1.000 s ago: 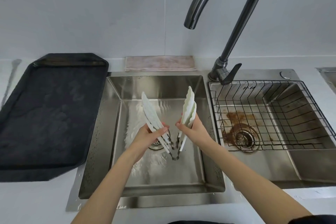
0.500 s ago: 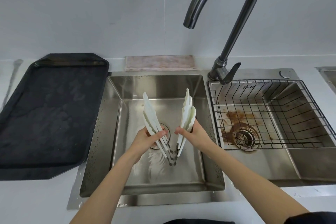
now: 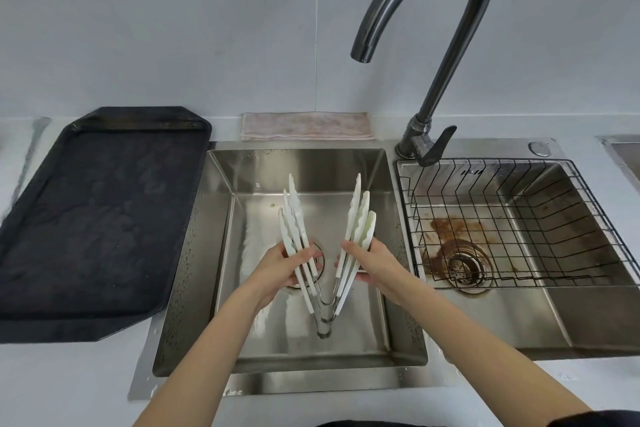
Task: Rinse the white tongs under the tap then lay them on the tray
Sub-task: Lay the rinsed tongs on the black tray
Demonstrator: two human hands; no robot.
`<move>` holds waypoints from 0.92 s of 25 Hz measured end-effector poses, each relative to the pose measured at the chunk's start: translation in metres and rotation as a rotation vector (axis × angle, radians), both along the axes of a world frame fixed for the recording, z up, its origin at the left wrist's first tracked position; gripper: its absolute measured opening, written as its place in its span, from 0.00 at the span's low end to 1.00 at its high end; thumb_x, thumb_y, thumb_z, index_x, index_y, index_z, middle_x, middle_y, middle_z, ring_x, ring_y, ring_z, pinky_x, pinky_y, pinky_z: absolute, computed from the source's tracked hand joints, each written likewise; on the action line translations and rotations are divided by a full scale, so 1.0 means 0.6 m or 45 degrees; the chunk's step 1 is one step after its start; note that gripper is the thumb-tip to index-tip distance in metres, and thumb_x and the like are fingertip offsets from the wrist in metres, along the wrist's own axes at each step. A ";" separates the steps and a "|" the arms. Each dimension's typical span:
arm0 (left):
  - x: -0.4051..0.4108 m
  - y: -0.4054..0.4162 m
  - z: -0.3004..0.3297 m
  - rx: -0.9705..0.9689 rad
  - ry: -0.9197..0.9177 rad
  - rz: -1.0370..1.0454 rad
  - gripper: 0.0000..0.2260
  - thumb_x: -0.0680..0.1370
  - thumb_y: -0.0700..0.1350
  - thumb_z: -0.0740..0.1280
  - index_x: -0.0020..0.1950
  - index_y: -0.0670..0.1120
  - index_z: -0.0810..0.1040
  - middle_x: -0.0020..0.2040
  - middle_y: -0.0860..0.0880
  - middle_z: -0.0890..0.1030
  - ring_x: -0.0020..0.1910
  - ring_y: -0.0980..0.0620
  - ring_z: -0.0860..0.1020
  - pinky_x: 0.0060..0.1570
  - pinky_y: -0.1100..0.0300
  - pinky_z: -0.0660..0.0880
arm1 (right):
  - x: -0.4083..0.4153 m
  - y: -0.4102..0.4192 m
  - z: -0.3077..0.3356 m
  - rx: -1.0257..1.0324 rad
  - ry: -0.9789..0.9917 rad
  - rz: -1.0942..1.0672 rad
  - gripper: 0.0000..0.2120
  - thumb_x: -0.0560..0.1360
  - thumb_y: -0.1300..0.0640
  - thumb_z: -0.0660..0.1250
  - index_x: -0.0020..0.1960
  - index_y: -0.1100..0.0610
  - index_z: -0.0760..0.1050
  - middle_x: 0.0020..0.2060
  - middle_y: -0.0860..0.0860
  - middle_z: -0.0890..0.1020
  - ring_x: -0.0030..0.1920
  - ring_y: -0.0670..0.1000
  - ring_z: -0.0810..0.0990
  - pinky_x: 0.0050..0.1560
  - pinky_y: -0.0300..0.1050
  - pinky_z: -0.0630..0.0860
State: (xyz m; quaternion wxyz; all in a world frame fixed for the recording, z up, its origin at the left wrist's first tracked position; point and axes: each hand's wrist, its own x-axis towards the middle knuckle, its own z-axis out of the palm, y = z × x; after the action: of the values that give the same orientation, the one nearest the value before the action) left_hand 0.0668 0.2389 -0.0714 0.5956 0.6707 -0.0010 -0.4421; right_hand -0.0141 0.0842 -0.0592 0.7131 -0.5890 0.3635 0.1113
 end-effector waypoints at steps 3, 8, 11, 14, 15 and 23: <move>0.002 0.004 0.001 -0.024 0.020 0.016 0.08 0.76 0.39 0.66 0.52 0.50 0.75 0.49 0.47 0.82 0.49 0.48 0.81 0.46 0.56 0.80 | 0.001 0.002 0.008 0.126 -0.021 0.007 0.02 0.77 0.59 0.64 0.47 0.54 0.72 0.40 0.52 0.78 0.44 0.51 0.79 0.49 0.44 0.78; 0.010 0.013 0.009 -0.090 0.033 -0.004 0.10 0.75 0.37 0.67 0.54 0.48 0.75 0.53 0.47 0.82 0.52 0.48 0.80 0.53 0.50 0.77 | 0.008 0.001 0.012 0.308 -0.022 -0.122 0.00 0.77 0.61 0.63 0.47 0.58 0.73 0.39 0.53 0.77 0.46 0.51 0.78 0.55 0.46 0.75; 0.016 0.019 0.019 -0.115 0.022 -0.001 0.10 0.75 0.37 0.66 0.54 0.48 0.75 0.52 0.49 0.82 0.50 0.50 0.81 0.52 0.52 0.77 | 0.012 0.007 0.020 0.293 -0.049 -0.101 0.00 0.76 0.61 0.64 0.46 0.58 0.72 0.38 0.53 0.76 0.46 0.51 0.77 0.54 0.46 0.75; 0.023 0.031 0.027 -0.135 0.014 0.040 0.12 0.75 0.37 0.66 0.58 0.47 0.73 0.52 0.49 0.82 0.51 0.51 0.81 0.53 0.55 0.77 | 0.019 0.016 0.028 0.319 -0.112 -0.080 0.03 0.76 0.63 0.64 0.49 0.60 0.73 0.40 0.54 0.77 0.47 0.52 0.78 0.53 0.46 0.76; 0.026 0.037 0.030 -0.136 0.002 0.048 0.13 0.75 0.37 0.66 0.59 0.46 0.73 0.52 0.49 0.82 0.51 0.51 0.81 0.53 0.55 0.77 | 0.022 0.019 0.029 0.325 -0.132 -0.076 0.05 0.75 0.64 0.65 0.51 0.61 0.72 0.42 0.54 0.78 0.47 0.52 0.79 0.55 0.47 0.76; 0.088 0.118 0.078 -0.130 -0.085 0.123 0.14 0.75 0.39 0.66 0.61 0.44 0.73 0.51 0.49 0.83 0.44 0.56 0.83 0.43 0.61 0.81 | 0.094 0.091 0.070 0.368 -0.258 -0.043 0.05 0.76 0.68 0.60 0.51 0.61 0.71 0.43 0.56 0.77 0.45 0.53 0.79 0.55 0.52 0.76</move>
State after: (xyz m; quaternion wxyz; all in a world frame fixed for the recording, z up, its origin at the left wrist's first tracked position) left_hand 0.1199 0.3096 -0.0243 0.6492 0.6532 -0.0110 -0.3896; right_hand 0.0424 0.1387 -0.0172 0.8251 -0.4823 0.2799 0.0905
